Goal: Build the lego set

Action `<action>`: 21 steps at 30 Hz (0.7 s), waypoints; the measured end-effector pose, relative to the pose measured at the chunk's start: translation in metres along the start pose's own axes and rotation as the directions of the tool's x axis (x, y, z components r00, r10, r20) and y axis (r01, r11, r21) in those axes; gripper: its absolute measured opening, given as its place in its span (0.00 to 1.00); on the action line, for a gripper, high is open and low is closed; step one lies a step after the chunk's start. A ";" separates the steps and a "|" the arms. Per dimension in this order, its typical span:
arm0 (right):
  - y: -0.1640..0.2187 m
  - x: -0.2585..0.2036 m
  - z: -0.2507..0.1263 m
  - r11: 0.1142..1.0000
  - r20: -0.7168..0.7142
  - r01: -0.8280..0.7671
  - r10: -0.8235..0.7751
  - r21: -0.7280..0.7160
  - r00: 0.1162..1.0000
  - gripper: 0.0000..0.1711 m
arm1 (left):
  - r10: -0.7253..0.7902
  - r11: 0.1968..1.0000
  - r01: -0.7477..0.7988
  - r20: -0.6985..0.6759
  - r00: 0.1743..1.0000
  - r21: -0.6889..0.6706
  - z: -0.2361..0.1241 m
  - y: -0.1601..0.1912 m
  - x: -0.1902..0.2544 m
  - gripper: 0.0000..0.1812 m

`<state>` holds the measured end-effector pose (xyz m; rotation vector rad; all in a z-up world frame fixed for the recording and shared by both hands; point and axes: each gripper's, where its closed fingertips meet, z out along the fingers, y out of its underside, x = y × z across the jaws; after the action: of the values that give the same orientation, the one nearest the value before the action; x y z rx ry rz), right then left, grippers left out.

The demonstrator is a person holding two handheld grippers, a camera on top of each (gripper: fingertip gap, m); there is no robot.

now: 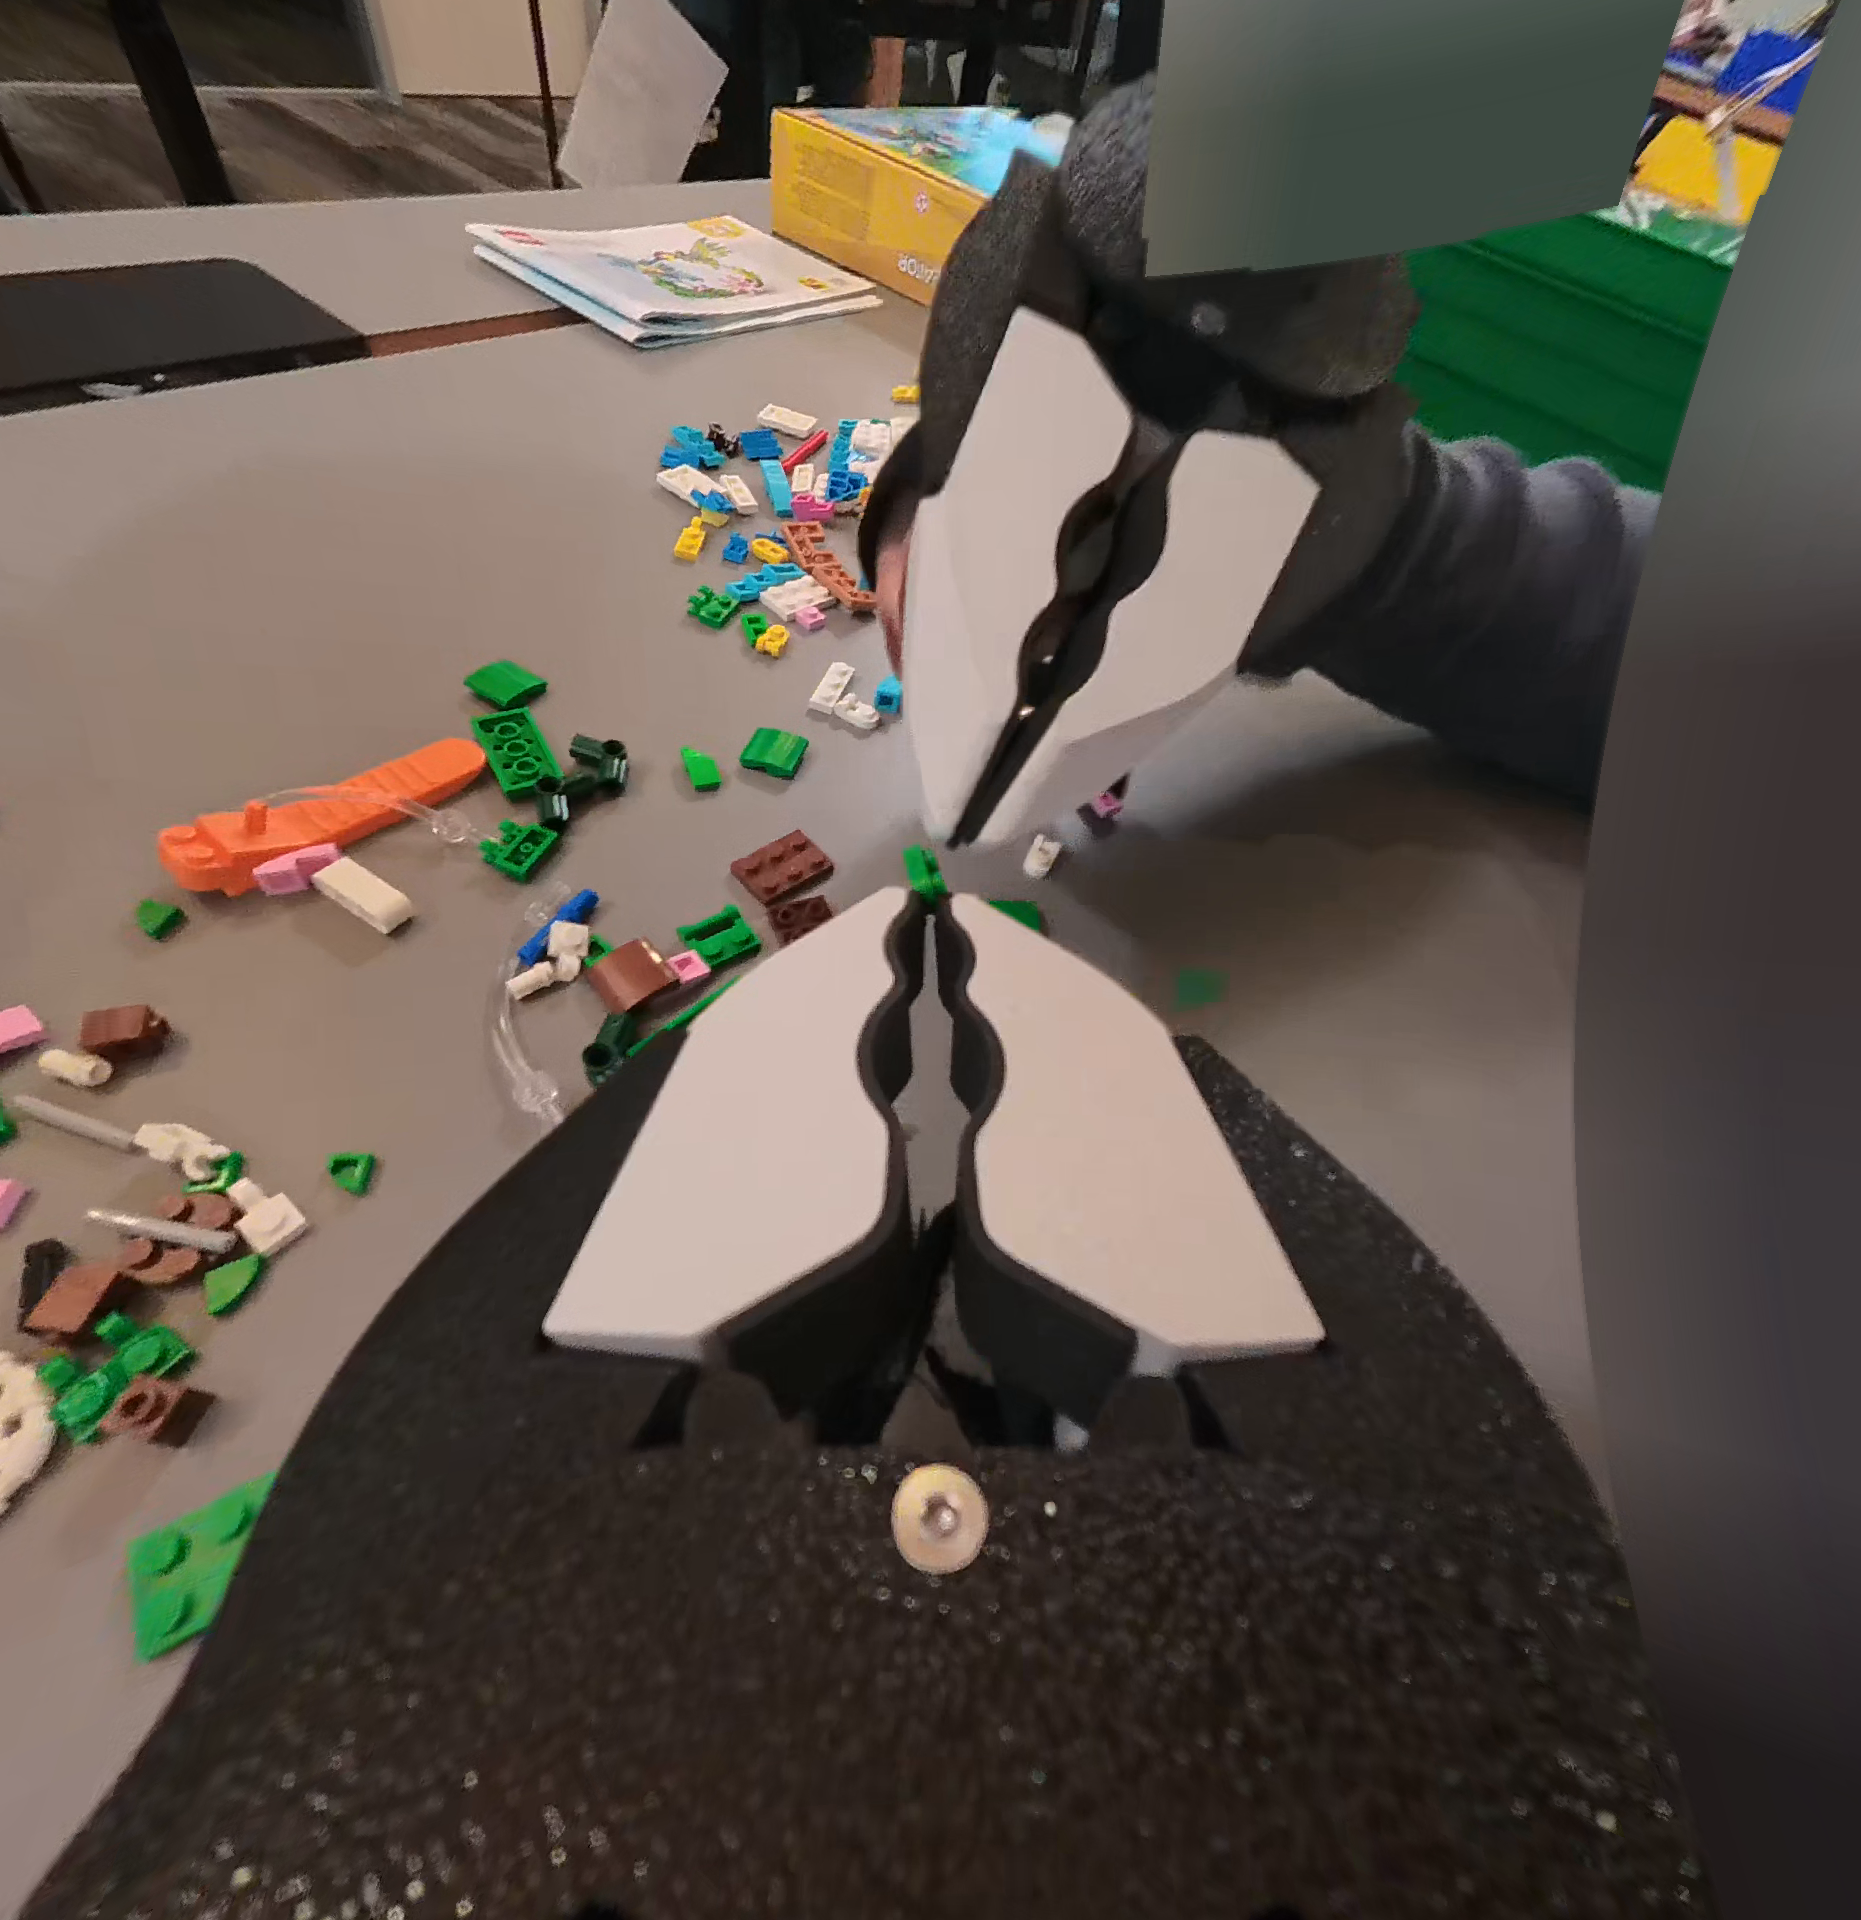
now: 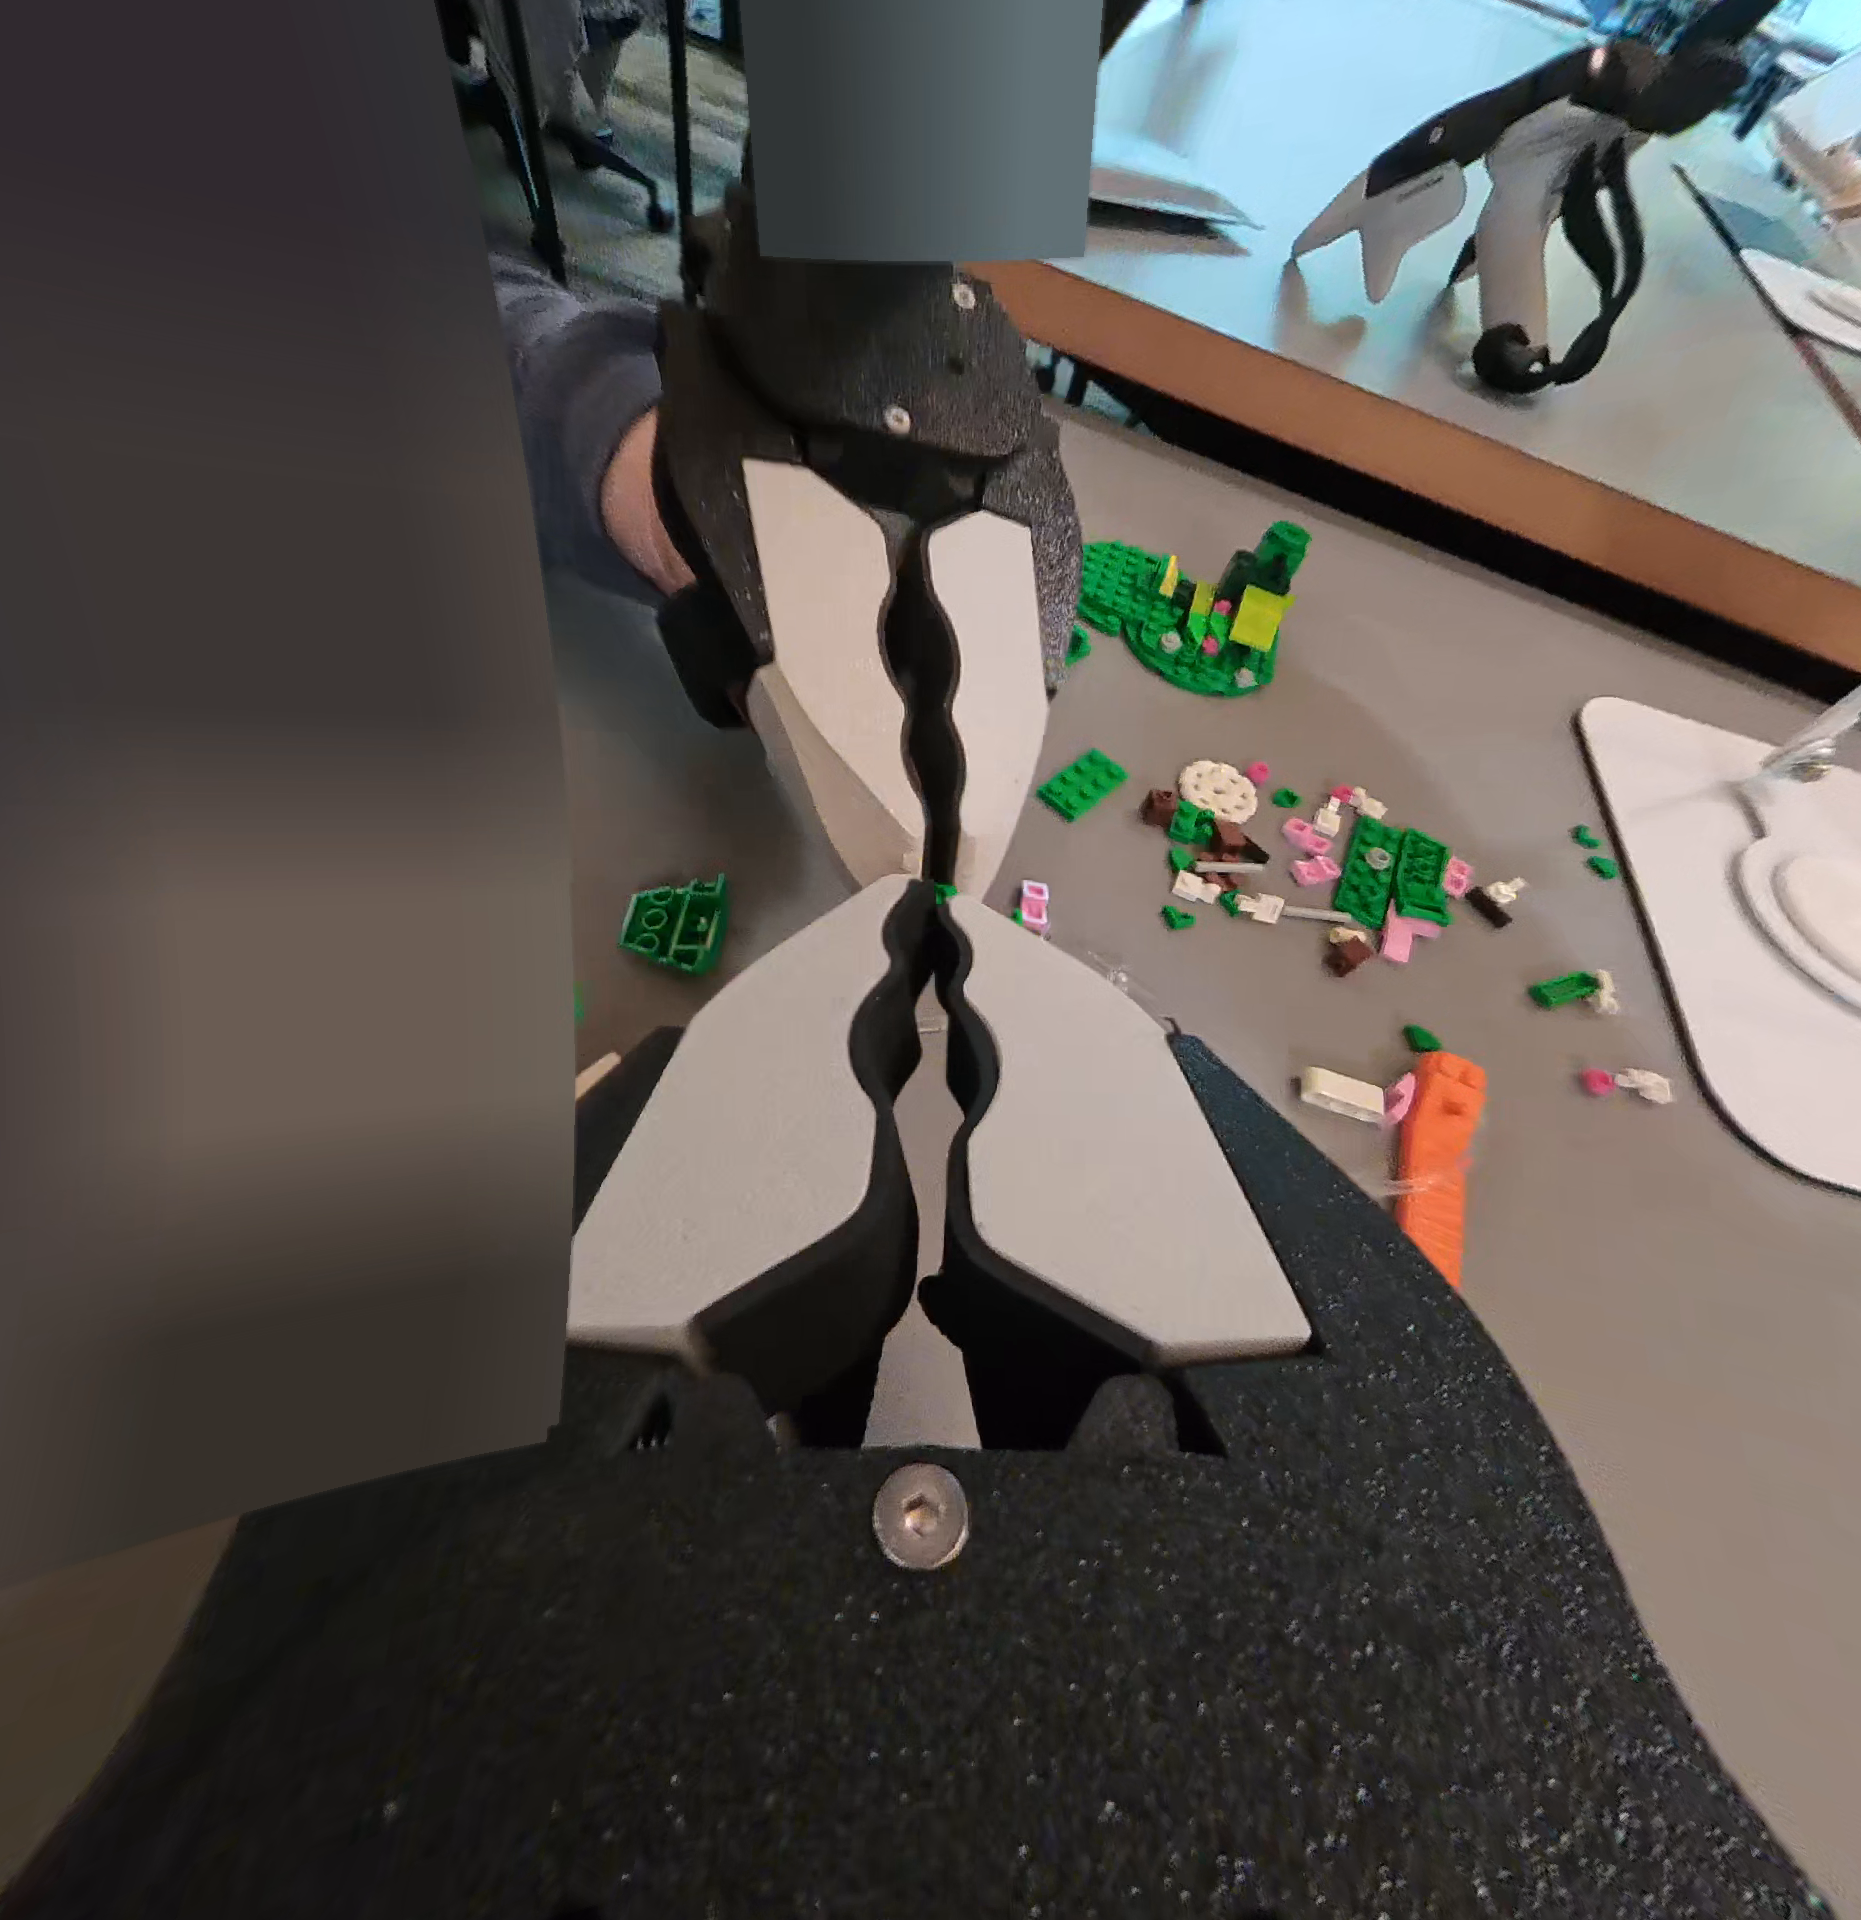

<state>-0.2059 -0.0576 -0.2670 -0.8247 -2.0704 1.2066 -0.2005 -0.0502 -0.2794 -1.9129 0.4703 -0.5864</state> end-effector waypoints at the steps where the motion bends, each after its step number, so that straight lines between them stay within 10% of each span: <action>1: 0.003 0.000 0.001 1.000 0.003 0.003 -0.003 -0.015 1.000 0.00 | -0.008 1.000 0.008 0.001 1.000 0.000 0.001 -0.001 0.000 0.01; 21: 0.025 0.052 -0.030 0.990 -0.338 0.044 -0.086 -0.132 0.937 0.00 | -0.052 0.999 0.052 0.086 0.995 -0.003 -0.003 0.006 -0.018 0.01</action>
<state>-0.2105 0.0075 -0.2672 -0.9419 -1.8790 0.8364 -0.2171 -0.0440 -0.2875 -1.9519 0.3678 -0.5344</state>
